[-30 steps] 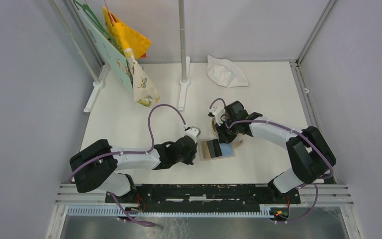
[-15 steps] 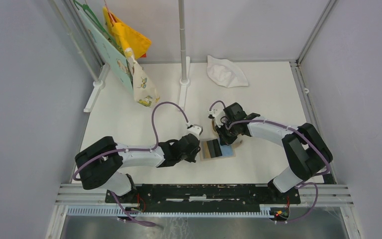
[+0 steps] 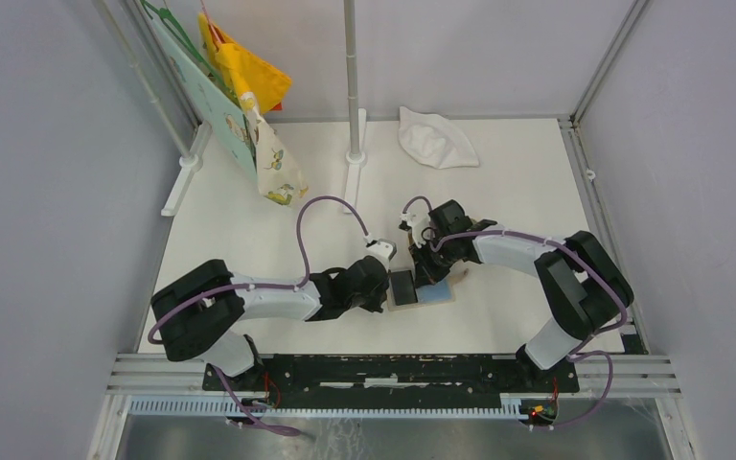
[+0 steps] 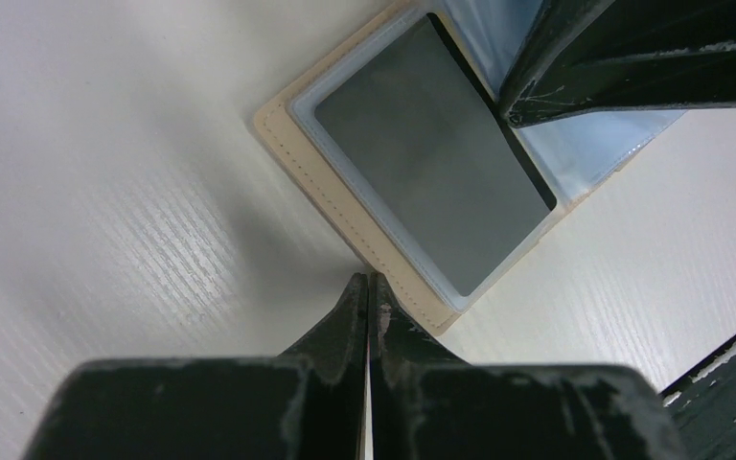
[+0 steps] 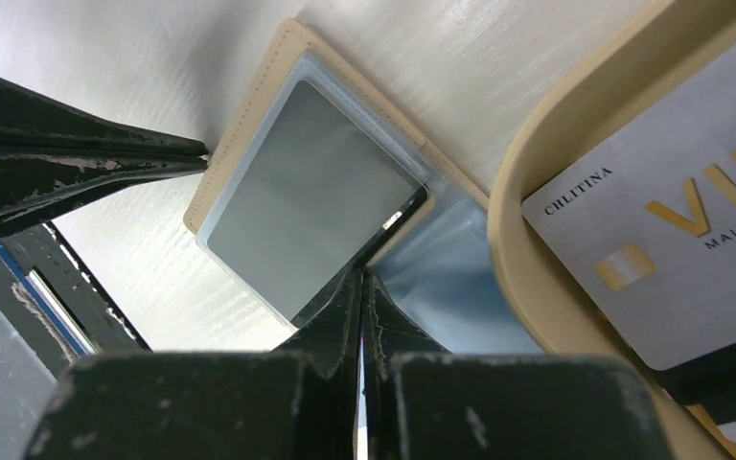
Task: Put the credit cards into the card holder
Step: Insert the credit card into the card holder.
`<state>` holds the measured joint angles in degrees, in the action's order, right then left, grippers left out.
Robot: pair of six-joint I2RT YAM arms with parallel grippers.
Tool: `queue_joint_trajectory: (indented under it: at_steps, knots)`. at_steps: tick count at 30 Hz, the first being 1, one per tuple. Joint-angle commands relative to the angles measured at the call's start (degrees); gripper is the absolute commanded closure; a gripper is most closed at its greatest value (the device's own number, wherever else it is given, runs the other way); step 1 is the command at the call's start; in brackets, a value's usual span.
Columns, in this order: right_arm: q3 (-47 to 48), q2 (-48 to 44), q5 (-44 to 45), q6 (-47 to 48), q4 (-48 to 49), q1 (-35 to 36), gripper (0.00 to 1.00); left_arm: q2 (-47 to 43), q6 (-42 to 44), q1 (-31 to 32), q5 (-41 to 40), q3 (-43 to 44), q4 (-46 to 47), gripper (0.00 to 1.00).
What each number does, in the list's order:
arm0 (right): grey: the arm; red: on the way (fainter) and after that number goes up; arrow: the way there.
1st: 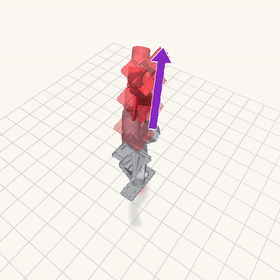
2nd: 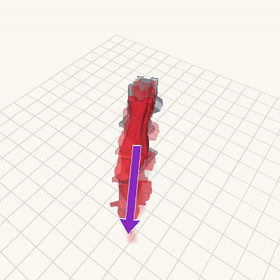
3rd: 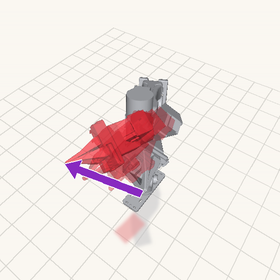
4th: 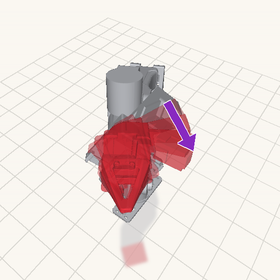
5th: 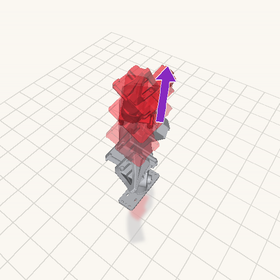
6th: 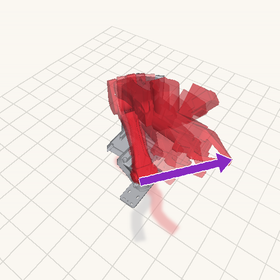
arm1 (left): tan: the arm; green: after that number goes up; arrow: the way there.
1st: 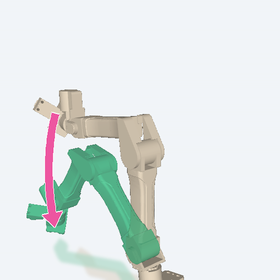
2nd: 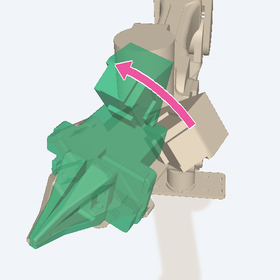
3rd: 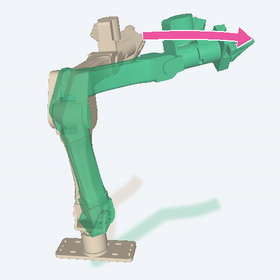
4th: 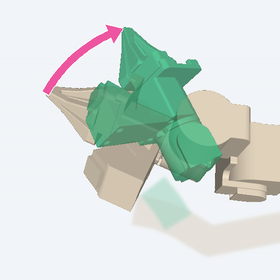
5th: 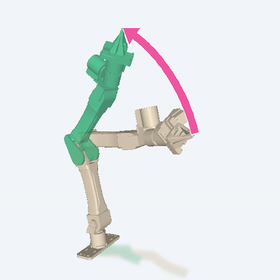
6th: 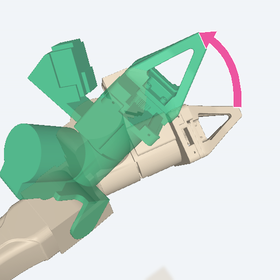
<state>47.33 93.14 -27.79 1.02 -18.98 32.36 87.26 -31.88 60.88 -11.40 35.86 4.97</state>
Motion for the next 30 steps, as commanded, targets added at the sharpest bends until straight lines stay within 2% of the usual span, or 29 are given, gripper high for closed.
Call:
queue_joint_trajectory:
  at_steps: [1,11,17,21,23,25,28,30]
  knots:
    - [-0.1,0.6,-3.5,-2.4,2.4,0.4,0.99,1.1,1.1,0.4,2.0,0.9,1.6,0.98]
    - [-0.7,0.7,-7.5,-3.2,4.4,0.4,0.97,1.5,0.6,0.5,3.8,0.5,3.7,0.98]
    - [2.4,-5.1,-3.2,5.0,0.3,0.3,0.94,-2.8,-0.2,0.4,0.6,-1.7,2.8,0.98]
    - [1.7,-12.4,-7.3,13.8,-0.4,-0.1,0.71,-9.4,-0.6,0.4,-2.2,-4.1,2.1,0.98]
    - [1.5,-15.5,-9.3,18.2,-0.8,-0.2,0.63,-13.5,-0.9,0.4,-2.7,-5.8,2.7,0.96]
    - [1.8,-18.4,-11.2,22.5,-1.6,-0.1,0.59,-17.9,-1.2,0.4,-2.7,-8.1,4.0,0.92]
    - [1.9,-21.2,-13.0,30.3,-2.3,-0.1,0.55,-24.7,-2.3,0.3,-2.1,-11.5,7.3,0.78]
    - [2.2,-20.9,-16.0,40.3,-6.5,-0.1,0.53,-27.8,-3.4,0.3,-1.3,-13.7,9.8,0.67]
